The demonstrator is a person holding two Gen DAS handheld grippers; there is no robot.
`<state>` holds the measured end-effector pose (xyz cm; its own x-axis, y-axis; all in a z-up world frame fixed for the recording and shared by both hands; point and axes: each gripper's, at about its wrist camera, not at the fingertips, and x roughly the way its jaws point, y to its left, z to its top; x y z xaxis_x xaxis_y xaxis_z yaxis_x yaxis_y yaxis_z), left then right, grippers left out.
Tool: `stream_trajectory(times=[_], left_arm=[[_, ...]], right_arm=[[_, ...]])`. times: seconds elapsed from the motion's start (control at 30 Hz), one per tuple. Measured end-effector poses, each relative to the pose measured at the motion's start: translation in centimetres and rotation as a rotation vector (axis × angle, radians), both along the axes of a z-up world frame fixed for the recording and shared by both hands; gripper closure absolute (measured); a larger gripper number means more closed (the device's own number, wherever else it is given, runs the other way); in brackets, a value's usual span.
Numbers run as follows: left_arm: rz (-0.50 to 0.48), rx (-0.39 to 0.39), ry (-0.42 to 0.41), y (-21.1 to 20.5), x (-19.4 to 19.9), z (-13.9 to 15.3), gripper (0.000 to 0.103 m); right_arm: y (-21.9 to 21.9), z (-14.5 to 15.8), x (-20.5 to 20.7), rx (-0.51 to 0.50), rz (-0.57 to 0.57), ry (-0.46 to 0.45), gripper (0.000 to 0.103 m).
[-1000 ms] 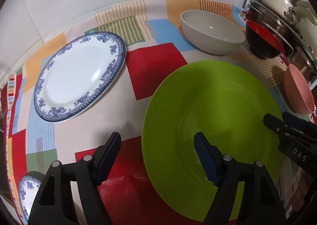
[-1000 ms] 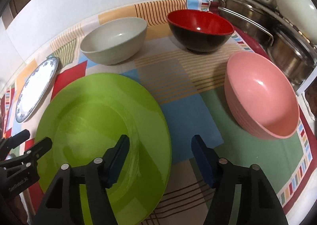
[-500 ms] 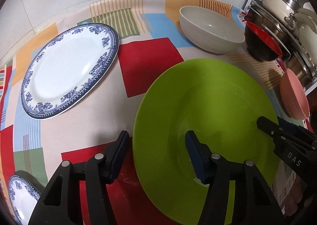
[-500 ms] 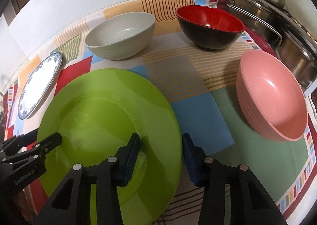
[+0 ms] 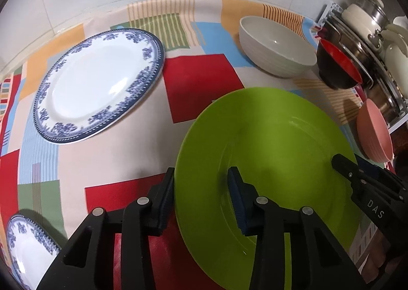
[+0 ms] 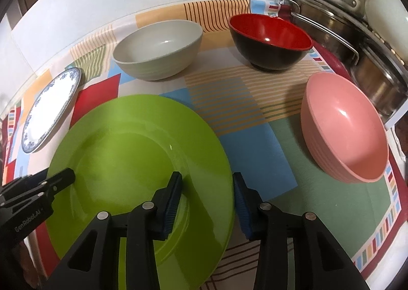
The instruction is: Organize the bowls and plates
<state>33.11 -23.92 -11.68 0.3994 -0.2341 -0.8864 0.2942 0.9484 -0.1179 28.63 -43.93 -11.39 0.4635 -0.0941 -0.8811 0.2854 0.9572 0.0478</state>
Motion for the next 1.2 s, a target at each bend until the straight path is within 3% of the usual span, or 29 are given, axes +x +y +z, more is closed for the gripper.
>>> stream_trajectory(times=[0.47, 1.2], left_arm=[[0.099, 0.008, -0.084, 4.4, -3.3, 2.5, 0.064], [0.352, 0.032, -0.165, 17.3, -9.5, 5.7, 0.064]], right_arm=[[3.6, 2.3, -1.7, -0.010, 0.086, -0.046, 0.064], [14.8, 5.5, -3.7, 0.021, 0.312, -0.137, 0.064]])
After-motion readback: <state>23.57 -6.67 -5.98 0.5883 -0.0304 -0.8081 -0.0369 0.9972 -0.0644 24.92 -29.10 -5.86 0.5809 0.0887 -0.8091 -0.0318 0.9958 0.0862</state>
